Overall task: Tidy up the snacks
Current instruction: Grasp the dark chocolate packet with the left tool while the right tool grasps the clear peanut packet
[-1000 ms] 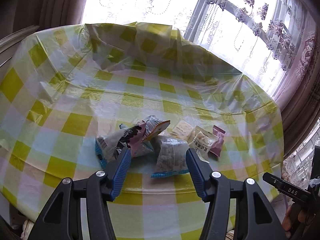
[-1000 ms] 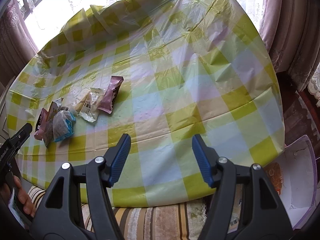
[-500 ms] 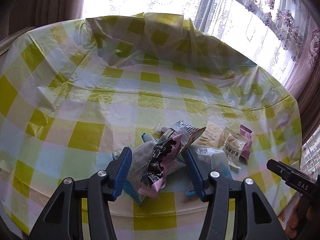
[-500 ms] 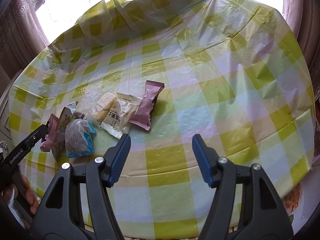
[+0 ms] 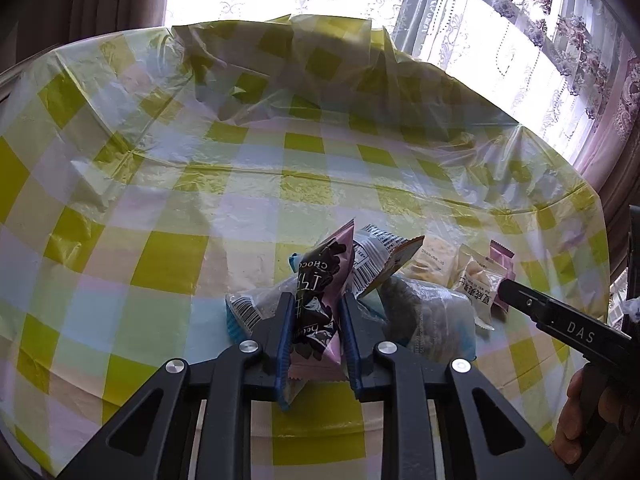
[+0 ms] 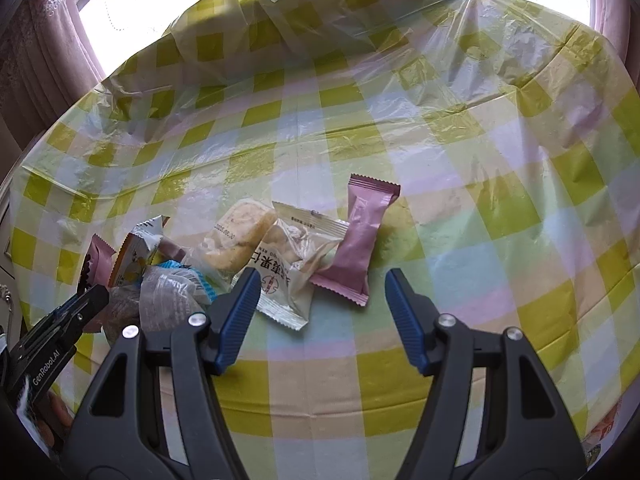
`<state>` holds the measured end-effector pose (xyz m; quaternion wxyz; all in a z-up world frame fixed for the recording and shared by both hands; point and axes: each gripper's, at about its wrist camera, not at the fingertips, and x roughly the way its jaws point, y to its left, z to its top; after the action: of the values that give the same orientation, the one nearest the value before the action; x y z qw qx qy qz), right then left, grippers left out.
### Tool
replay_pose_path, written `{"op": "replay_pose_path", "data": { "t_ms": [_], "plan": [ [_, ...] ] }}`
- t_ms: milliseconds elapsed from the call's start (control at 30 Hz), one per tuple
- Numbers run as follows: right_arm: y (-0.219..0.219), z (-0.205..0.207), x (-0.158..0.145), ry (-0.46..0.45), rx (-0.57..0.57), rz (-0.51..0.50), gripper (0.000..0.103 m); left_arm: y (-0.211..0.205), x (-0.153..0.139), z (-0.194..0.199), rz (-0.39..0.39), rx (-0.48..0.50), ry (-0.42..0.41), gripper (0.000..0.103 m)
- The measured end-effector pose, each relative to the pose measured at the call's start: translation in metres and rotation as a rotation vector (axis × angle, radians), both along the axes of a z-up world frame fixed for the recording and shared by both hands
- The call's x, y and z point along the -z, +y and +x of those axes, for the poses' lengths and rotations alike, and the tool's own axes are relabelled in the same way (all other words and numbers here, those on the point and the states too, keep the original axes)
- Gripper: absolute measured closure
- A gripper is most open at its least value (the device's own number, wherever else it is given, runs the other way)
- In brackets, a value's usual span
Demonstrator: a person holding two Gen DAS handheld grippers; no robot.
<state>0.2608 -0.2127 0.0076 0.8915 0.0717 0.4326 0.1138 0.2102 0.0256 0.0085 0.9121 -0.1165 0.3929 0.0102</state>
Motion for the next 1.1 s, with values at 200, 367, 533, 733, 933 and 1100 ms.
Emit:
{"op": "replay_pose_path", "data": {
  "t_ms": [200,367,533,733,933,1100],
  "plan": [
    [0.014,0.012,0.007,0.026,-0.018,0.019,0.038,0.007,-0.001,-0.004,-0.016,-0.016,-0.017,0.080],
    [0.024,0.022,0.013,0.039,-0.029,0.028,0.043,0.010,0.000,-0.007,-0.034,-0.023,-0.027,0.080],
    [0.034,0.031,0.027,0.069,-0.046,0.002,0.045,0.013,-0.001,-0.009,-0.047,-0.027,-0.038,0.080],
    [0.036,0.040,0.029,0.060,-0.023,-0.021,0.045,0.013,-0.002,-0.011,-0.049,-0.028,-0.048,0.080],
    [0.039,0.048,0.030,0.055,0.001,-0.064,0.047,0.013,-0.002,-0.012,-0.045,-0.031,-0.055,0.080],
    [0.042,0.049,0.032,0.042,-0.004,-0.131,0.057,0.014,-0.003,-0.015,-0.046,-0.040,-0.059,0.080]
  ]
}}
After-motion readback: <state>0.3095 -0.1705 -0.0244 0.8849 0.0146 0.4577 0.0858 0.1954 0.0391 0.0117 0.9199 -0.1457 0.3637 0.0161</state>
